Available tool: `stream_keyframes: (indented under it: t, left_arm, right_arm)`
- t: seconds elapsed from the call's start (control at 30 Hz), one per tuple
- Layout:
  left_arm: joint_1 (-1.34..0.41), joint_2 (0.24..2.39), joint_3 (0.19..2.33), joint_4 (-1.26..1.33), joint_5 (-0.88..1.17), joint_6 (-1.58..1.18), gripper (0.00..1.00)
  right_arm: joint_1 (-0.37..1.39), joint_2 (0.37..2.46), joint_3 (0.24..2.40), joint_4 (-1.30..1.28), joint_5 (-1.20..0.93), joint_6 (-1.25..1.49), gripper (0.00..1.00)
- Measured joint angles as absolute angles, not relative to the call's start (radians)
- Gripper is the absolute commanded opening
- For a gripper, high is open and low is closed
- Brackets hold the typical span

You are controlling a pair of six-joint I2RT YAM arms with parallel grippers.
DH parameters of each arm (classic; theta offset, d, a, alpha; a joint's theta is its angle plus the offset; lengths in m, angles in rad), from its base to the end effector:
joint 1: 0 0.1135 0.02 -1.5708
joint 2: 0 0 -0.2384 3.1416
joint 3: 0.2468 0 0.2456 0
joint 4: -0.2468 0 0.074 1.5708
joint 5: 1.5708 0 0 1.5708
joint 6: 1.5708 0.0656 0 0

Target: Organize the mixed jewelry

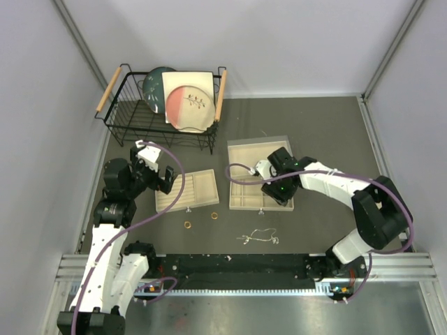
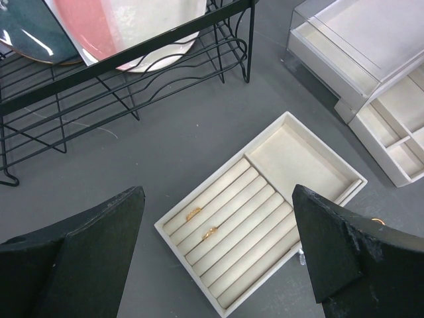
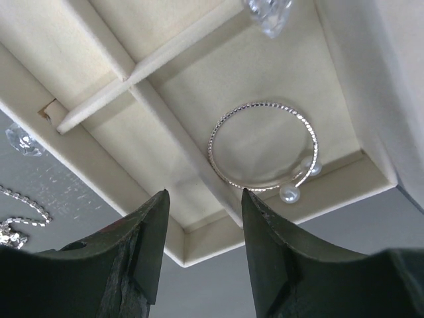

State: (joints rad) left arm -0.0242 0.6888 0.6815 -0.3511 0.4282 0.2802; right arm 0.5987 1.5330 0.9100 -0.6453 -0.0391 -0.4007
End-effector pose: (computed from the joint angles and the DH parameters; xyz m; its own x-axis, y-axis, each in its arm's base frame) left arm 0.1990 -0.0321 0.2764 -0.2234 0.2571 -0.9402 0.4917 0.8626 0.1190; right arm 0.2307 0.1605 0.1283 -0.5027 -0.8148 -0.2889 -0.8350 0.5442 -0.0818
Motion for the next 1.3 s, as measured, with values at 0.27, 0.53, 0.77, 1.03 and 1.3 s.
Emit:
stream_keyframes:
  t: [0.27,0.53,0.77,1.03,1.3]
  left_arm:
    - [-0.024,0.678,0.678,-0.351,0.425,0.285,0.99]
    - [-0.024,0.694,0.678,-0.344,0.426,0.283,0.99]
    - [-0.024,0.718,0.679,-0.343,0.428,0.279,0.99]
    - [-0.024,0.724,0.679,-0.342,0.427,0.279,0.99]
    - [-0.024,0.723,0.679,-0.341,0.425,0.282,0.99]
  right_arm:
    - [0.599,1.458,0.919,-0.665,-0.055,-0.400,0.49]
    - [0.656,1.374,0.909,-0.705,-0.094,-0.413,0.47]
    - [0.714,1.375,0.876,-0.724,-0.118,-0.438,0.46]
    - [0.718,1.427,0.876,-0.704,-0.117,-0.459,0.45]
    - [0.718,1.499,0.876,-0.643,-0.096,-0.478,0.17]
